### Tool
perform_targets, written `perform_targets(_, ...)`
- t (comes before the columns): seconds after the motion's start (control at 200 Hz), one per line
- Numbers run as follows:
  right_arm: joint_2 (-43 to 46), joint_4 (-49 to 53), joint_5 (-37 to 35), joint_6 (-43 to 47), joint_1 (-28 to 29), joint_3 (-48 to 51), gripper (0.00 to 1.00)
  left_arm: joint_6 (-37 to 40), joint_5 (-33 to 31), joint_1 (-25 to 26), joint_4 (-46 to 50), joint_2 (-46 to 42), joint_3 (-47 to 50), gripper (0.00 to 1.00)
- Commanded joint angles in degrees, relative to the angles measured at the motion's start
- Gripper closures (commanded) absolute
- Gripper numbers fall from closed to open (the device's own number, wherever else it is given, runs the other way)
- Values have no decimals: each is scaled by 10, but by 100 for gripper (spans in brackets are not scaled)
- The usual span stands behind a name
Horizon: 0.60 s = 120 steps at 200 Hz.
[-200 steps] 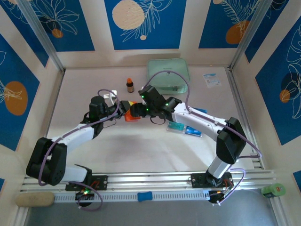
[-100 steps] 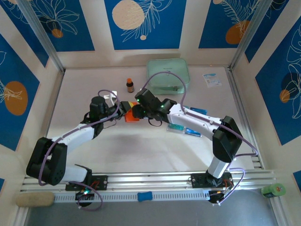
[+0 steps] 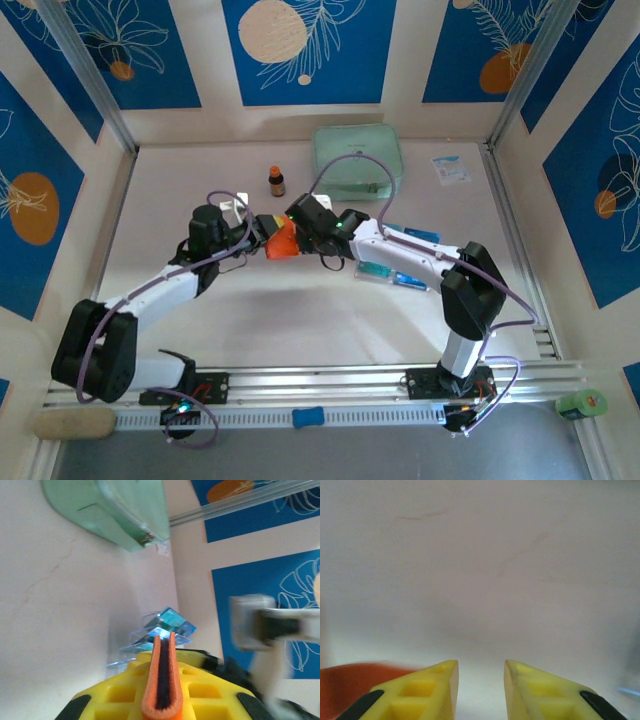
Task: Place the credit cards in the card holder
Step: Open the button on the card holder, then open the card holder at the center of the table.
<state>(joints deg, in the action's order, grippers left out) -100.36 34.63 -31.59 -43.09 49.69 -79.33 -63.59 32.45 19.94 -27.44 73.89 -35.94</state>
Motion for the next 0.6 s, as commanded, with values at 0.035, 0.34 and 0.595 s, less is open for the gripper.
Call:
perform_targets(0.035,9,60,-30,-16,-19,27,70,-9,10,-2,-31,-27,-29,100)
perform_targets(0.34,148,-41,112,-30,-47,97,67,17,23,-13,-36,2,-18,100)
perform_targets(0.595,203,-238,314,-92,-107,184,37,-60,58,-23,-184,63,0,100)
